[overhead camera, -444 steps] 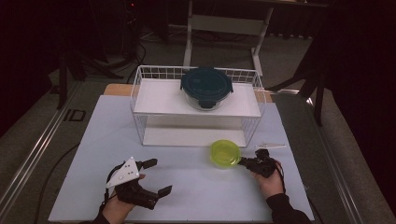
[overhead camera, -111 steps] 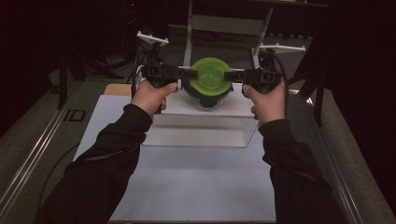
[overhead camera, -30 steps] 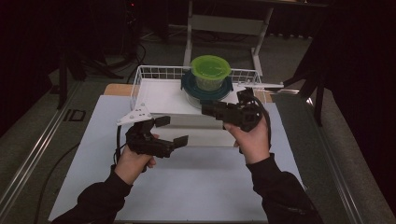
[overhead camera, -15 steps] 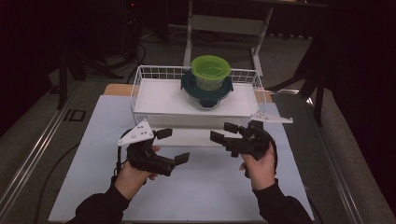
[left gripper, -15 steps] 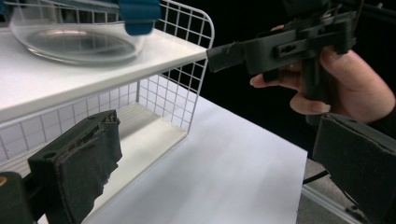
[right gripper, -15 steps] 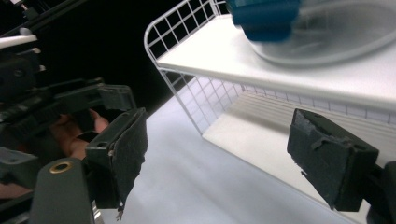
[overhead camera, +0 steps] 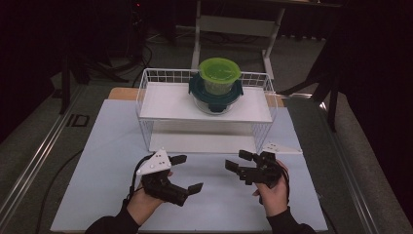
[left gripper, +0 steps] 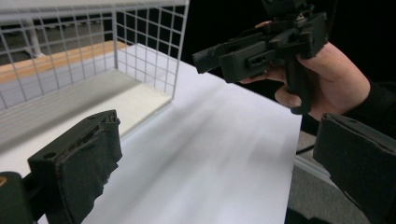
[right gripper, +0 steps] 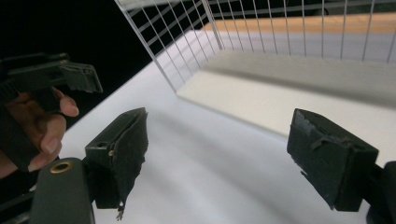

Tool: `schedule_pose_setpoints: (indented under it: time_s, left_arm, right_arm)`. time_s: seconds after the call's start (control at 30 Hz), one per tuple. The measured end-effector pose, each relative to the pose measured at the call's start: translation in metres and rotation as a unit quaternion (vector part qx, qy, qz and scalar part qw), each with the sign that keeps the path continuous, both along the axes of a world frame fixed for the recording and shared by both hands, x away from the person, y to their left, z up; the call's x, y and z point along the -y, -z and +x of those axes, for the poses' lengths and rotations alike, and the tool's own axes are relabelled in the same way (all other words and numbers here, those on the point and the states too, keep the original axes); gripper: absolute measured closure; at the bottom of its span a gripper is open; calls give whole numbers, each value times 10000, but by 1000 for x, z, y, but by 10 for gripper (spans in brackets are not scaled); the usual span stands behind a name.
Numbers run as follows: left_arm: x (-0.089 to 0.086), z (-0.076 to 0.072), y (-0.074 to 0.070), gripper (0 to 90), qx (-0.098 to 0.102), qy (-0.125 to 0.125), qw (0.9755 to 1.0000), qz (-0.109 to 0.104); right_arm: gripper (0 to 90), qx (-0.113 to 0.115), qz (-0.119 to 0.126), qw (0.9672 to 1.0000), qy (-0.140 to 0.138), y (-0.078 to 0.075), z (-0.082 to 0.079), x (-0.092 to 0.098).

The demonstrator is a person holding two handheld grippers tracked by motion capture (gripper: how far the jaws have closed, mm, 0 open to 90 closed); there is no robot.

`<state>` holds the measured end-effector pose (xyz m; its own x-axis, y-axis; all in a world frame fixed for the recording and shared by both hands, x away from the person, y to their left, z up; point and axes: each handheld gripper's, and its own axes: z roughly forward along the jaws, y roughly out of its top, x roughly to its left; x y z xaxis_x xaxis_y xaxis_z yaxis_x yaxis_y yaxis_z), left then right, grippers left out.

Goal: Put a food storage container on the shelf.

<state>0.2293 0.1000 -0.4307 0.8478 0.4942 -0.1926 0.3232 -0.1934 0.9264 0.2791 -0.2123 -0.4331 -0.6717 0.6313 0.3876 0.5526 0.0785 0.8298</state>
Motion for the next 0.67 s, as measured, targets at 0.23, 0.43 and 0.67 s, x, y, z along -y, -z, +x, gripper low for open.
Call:
schedule_pose_setpoints:
  time_s: [0.23, 0.43, 0.67]
  left_arm:
    - [3, -8, 21, 7, -66, 97, 9999, 100]
    - [0, -12, 34, 8, -58, 50, 9999, 75]
    - [-4, -12, 37, 7, -23, -30, 10000, 38]
  right_arm:
    - [197, -23, -67, 10000, 26, 23, -9, 7]
    - [190, 14, -245, 9997, 25, 35, -15, 11]
    - [189, 117, -340, 9993, 62, 41, -15, 13]
